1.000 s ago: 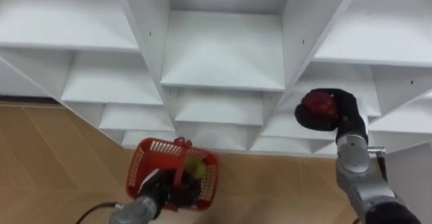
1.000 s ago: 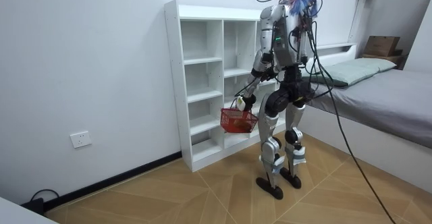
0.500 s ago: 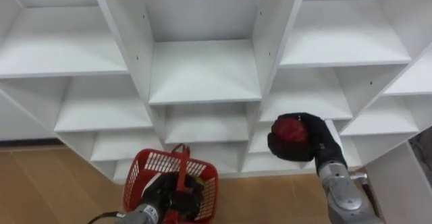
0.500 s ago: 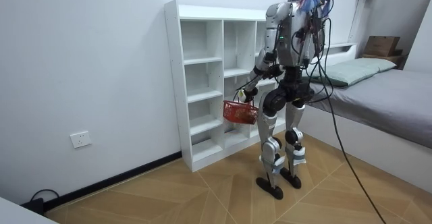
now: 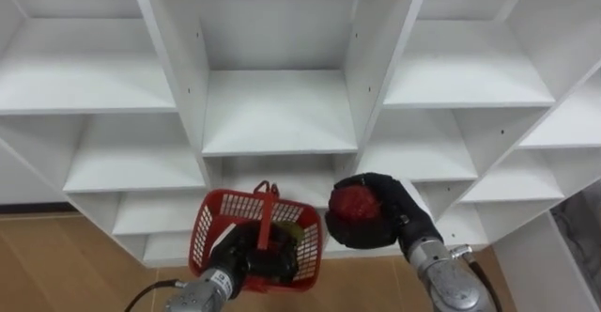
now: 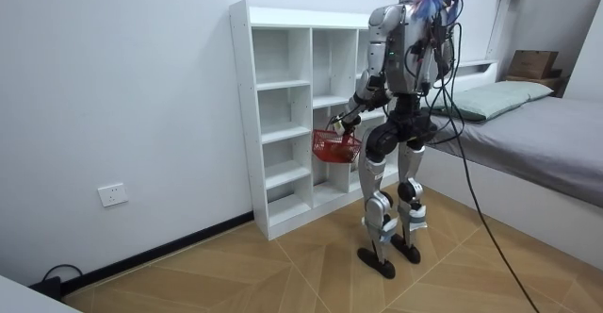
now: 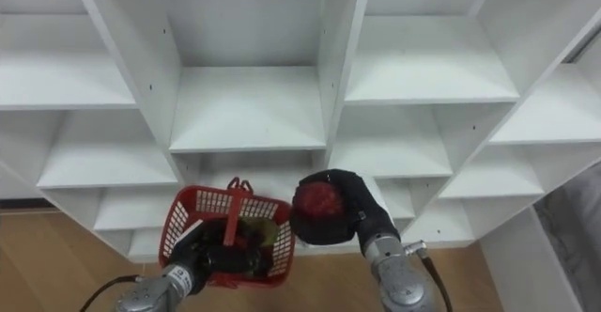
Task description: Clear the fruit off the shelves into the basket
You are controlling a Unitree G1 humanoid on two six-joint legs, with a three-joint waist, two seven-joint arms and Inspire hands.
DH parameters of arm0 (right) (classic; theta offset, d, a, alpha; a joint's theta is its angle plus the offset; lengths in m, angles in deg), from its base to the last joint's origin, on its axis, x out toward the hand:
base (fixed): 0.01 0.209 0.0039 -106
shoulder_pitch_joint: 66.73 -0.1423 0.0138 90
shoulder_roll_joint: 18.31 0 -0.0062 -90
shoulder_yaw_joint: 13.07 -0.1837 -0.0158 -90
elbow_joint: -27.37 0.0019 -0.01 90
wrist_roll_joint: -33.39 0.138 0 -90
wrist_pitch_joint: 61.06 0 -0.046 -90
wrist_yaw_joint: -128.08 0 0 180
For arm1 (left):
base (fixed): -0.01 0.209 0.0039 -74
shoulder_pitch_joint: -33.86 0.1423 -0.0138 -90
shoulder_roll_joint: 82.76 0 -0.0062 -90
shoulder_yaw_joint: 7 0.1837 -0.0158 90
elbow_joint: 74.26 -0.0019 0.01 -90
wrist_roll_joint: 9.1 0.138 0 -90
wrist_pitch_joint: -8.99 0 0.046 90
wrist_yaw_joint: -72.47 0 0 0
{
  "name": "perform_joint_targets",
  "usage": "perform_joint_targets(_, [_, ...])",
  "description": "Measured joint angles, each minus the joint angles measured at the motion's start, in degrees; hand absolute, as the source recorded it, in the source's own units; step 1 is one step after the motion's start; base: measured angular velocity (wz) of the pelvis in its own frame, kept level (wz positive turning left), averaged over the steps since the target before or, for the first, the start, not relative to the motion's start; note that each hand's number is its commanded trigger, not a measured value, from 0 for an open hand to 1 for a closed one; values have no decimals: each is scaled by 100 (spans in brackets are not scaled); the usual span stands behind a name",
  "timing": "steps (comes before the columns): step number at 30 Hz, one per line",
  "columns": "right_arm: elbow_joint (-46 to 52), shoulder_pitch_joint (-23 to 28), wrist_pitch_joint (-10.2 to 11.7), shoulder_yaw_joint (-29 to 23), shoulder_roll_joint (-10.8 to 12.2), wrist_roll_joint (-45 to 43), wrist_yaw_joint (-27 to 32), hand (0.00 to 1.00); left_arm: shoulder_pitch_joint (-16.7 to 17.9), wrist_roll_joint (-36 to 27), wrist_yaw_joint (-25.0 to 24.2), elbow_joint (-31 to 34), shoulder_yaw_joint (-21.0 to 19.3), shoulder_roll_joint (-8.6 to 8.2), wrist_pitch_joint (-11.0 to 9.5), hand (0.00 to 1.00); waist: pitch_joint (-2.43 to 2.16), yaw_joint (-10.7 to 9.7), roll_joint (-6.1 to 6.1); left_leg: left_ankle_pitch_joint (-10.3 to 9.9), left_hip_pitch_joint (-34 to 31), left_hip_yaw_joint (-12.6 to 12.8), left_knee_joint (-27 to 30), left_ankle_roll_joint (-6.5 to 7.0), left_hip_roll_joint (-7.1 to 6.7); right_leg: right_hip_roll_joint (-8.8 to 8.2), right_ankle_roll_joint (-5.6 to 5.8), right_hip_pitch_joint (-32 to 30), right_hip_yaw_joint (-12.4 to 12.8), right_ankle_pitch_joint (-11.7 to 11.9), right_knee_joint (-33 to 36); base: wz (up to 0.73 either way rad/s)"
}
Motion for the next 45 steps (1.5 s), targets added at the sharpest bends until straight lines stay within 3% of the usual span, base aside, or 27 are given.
perform_joint_targets(4, [-1, 0, -2, 1, 55, 2, -82, 100, -1, -7, 0, -4, 0, -11, 0, 100, 15, 5, 8, -2, 11, 2, -12, -3, 1, 37, 0, -1, 41, 0, 0, 0])
perform_joint_targets(12, [-166, -18, -81, -1, 200, -24, -194, 100, -2, -8, 0, -12, -1, -74, 16, 100, 99, 25, 138, -15, -77, -12, -1, -12, 4, 37, 0, -80, -15, 0, 20, 0])
perform_joint_targets(29, [-720, -156, -89, 4, 262, 10, 0, 100, 6, -62, 0, -4, 33, -122, 7, 100, 76, 36, 269, -15, -171, -22, 3, -13, 8, 37, -1, -166, -12, 1, 16, 0])
perform_joint_targets(35, [-1049, -300, -46, -66, 421, 36, 179, 100, -7, -64, -13, 9, 6, -116, -36, 100, 35, 33, 374, -13, -365, -37, 71, -12, 10, -2, -6, -330, -28, 4, 37, 0])
perform_joint_targets(45, [-1320, -647, 65, 43, 462, 475, 513, 100, -8, -63, -151, -11, 129, -140, -144, 100, 52, 46, 391, -11, -519, -85, 82, -11, 9, -16, -9, -446, -161, 6, 20, 3])
